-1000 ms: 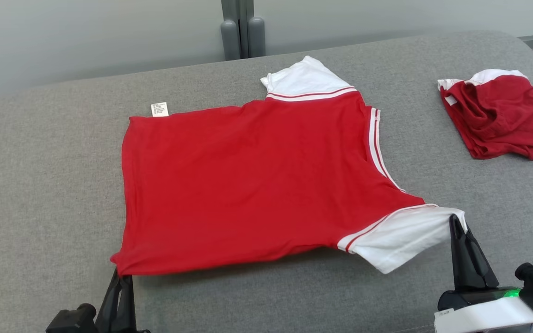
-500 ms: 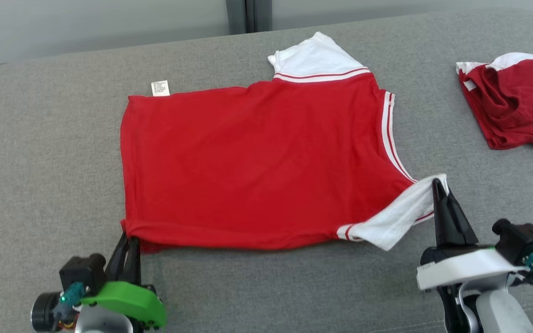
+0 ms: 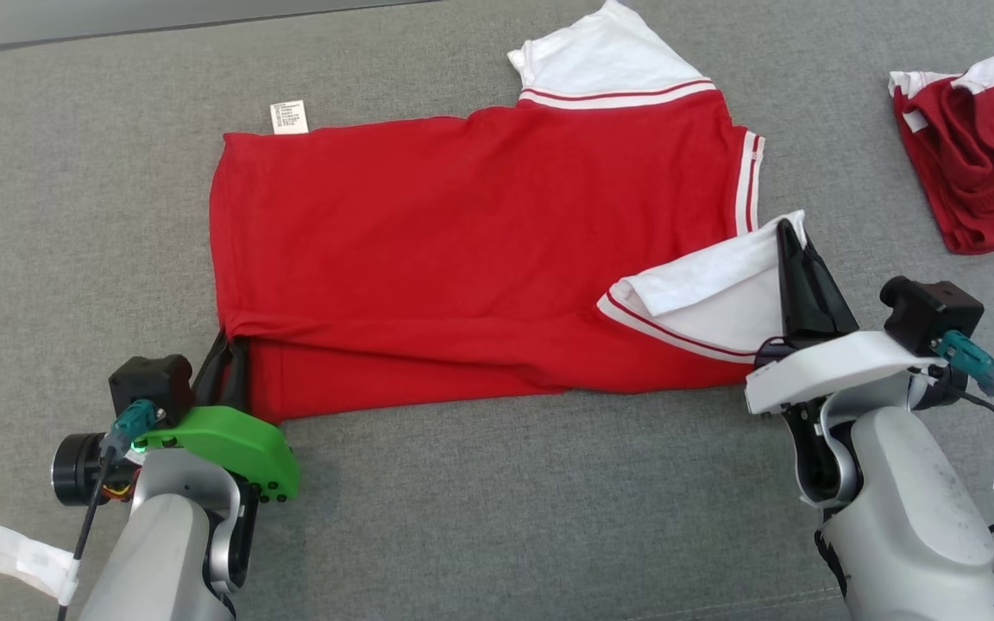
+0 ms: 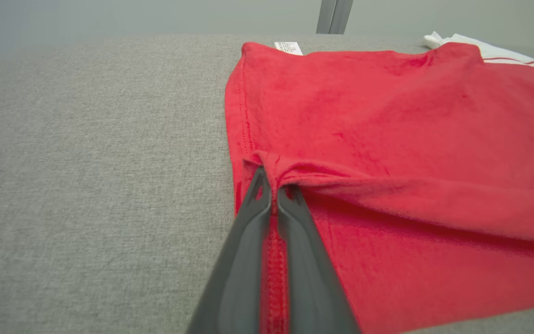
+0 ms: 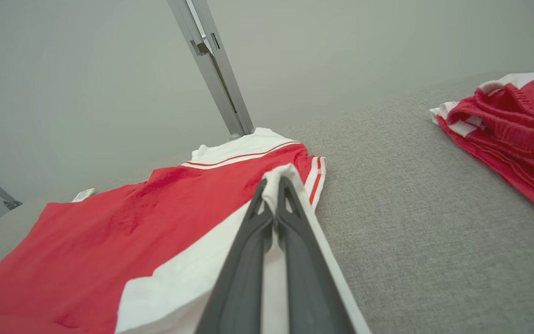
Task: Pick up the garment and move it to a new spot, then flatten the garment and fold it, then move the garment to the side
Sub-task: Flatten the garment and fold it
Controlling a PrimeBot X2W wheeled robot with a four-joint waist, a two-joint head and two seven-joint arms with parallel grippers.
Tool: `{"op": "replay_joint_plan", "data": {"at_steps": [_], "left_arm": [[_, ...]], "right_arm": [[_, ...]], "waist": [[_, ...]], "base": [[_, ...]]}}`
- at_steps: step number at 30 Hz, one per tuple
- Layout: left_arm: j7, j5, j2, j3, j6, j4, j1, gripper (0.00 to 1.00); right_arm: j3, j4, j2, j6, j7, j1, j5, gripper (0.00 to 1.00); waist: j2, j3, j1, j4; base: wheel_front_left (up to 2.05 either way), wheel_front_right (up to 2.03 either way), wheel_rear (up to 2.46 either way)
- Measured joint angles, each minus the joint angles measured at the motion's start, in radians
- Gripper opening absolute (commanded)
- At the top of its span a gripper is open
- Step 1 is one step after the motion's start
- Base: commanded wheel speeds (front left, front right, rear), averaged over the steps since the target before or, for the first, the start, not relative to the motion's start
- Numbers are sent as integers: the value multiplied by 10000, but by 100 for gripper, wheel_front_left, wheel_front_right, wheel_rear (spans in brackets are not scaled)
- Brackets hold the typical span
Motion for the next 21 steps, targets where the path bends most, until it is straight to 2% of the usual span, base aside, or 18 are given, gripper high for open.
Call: {"op": "replay_joint_plan", "data": {"at_steps": [4, 5, 6, 7, 8, 14, 21], "left_arm": [[-136, -36, -104, -65, -69, 481, -172, 0], [-178, -36, -104, -69, -69, 531, -197, 10], [-234, -36, -104, -65, -69, 546, -208, 41], [-286, -36, -104, -63, -69, 560, -231, 52], [-357, -36, -104, -59, -54, 554, -254, 100], [-619, -130, -102, 79, 109, 403, -287, 100], [-844, -550, -94, 393, 282, -132, 471, 100]], "right_arm": [[-48, 980, -6, 0, -2, -609, -56, 0], [-48, 1139, -2, 0, -2, -740, -81, 0], [-54, 1229, -2, 0, -2, -833, -88, 0], [-86, 1336, 4, 0, -2, -946, -90, 18], [-136, 1425, 0, 0, -2, -1051, -90, 100], [-368, 1436, -4, 0, -2, -1358, -65, 100], [-644, 387, -2, 0, -8, -829, -221, 100]], "waist": [[0, 70, 0, -23], [0, 72, 0, -18], [0, 74, 0, -14], [0, 77, 0, -8], [0, 76, 0, 1], [0, 6, 0, 51], [0, -324, 0, 92]], "base": [[0, 0, 0], [0, 0, 0], [0, 0, 0], [0, 0, 0], [0, 0, 0], [0, 0, 0], [0, 0, 0]]}}
